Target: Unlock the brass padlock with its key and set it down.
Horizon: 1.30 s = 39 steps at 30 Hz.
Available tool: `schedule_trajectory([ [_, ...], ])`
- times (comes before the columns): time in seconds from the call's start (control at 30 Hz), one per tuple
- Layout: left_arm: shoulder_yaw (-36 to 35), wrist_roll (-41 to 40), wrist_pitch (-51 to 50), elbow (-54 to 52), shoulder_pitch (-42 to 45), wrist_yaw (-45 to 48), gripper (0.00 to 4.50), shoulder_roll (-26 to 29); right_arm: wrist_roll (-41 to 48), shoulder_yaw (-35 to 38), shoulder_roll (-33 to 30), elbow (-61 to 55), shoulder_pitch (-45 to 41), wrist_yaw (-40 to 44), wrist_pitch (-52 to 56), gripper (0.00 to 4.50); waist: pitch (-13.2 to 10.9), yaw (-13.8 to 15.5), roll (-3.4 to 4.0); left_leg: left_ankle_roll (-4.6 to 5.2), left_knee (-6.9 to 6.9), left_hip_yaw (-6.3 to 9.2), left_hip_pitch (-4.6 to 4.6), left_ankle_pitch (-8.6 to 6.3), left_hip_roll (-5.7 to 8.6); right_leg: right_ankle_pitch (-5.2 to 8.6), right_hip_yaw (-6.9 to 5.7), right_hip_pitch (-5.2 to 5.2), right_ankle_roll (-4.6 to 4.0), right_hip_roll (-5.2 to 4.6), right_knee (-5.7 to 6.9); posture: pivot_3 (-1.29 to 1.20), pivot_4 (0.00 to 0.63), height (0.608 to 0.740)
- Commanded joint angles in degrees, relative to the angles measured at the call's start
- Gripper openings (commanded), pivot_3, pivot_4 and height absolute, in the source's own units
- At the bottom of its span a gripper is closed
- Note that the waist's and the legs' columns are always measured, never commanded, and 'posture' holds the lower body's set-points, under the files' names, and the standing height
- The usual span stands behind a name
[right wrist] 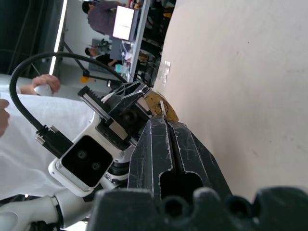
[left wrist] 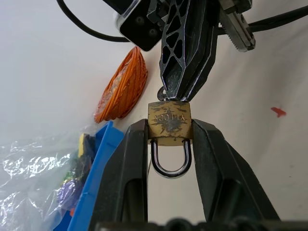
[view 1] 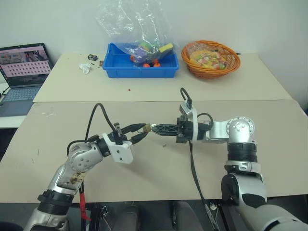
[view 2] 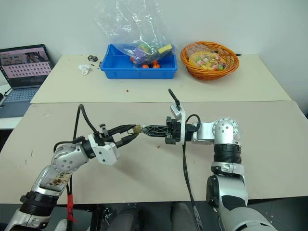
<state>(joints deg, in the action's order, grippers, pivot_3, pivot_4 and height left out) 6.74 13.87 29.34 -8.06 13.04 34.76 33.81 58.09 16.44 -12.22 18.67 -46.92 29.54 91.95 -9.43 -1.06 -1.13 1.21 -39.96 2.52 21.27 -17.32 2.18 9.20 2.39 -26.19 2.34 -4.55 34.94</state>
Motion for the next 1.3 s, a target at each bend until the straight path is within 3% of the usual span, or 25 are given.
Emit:
schedule_trajectory([
  [0.03, 1.69, -0.49, 0.55, -3.32, 0.30, -0.20, 0.81, -0.69, 3.01, -1.64, 0.68, -1.49, -1.27, -0.98, 0.55, 0.07, 0.00, -0.02, 0.00, 0.00, 0.00, 0.00, 0.00, 0.00, 0.00, 0.00, 0.00, 0.00, 0.00, 0.00, 0.00, 0.00, 0.150, 0.735],
  [0.47, 1.70, -0.78, -1.21, -4.77, -0.30, -0.24, 0.81, -0.30, 0.96, -9.46, -10.11, -17.11, 4.94, 12.41, -5.40, 0.07, 0.00, 0.04, 0.00, 0.01, -0.04, -0.03, 0.01, -0.01, -0.01, 0.00, 0.00, 0.03, 0.01, 0.02, -0.01, 0.00, 0.150, 0.735],
  [0.63, 1.75, -0.89, -1.69, -4.94, -0.35, -0.31, 0.81, -0.10, 0.71, -9.62, -11.07, -17.09, 4.57, 14.89, -6.77, 0.07, 0.00, -0.20, -0.01, 0.01, -0.10, -0.12, -0.04, 0.00, -0.05, 0.00, 0.00, 0.03, 0.00, 0.05, 0.00, 0.00, 0.150, 0.735],
  [0.73, 1.80, -0.96, -1.85, -5.19, -0.41, -0.24, 0.81, -0.04, 0.56, -9.21, -10.89, -16.42, 4.14, 14.92, -6.86, 0.66, 0.00, -0.13, -0.01, 0.01, -0.15, -0.13, -0.08, 0.00, -0.06, 0.00, 0.00, 0.04, 0.00, 0.06, -0.01, 0.00, 0.150, 0.735],
  [0.87, 1.90, -1.00, -1.73, -5.12, -0.22, -0.14, 0.81, 0.01, -1.94, -11.13, -12.60, -16.73, 4.21, 15.91, -9.66, 2.01, 0.00, -0.08, -0.01, 0.01, -0.19, -0.13, -0.07, 0.00, -0.06, 0.00, 0.00, 0.04, 0.00, 0.05, 0.01, 0.00, 0.150, 0.735],
  [1.1, 1.96, -1.14, -1.76, -5.14, -0.10, -0.06, 0.81, 0.08, -6.57, -15.07, -16.17, -13.39, 4.43, 20.25, -15.22, 2.01, 0.00, 0.10, -0.01, 0.01, -0.20, -0.15, -0.06, 0.00, -0.05, 0.00, 0.00, 0.04, 0.00, 0.04, -0.02, 0.00, 0.150, 0.735],
  [1.3, 1.97, -1.23, -1.87, -5.29, -0.21, 0.05, 0.81, 0.18, -7.62, -15.25, -14.41, -10.78, 1.79, 20.76, -15.83, 2.01, 0.00, 0.01, -0.01, 0.01, -0.21, -0.17, -0.07, 0.00, -0.08, 0.00, 0.01, 0.04, -0.01, 0.05, -0.01, 0.00, 0.150, 0.735],
])
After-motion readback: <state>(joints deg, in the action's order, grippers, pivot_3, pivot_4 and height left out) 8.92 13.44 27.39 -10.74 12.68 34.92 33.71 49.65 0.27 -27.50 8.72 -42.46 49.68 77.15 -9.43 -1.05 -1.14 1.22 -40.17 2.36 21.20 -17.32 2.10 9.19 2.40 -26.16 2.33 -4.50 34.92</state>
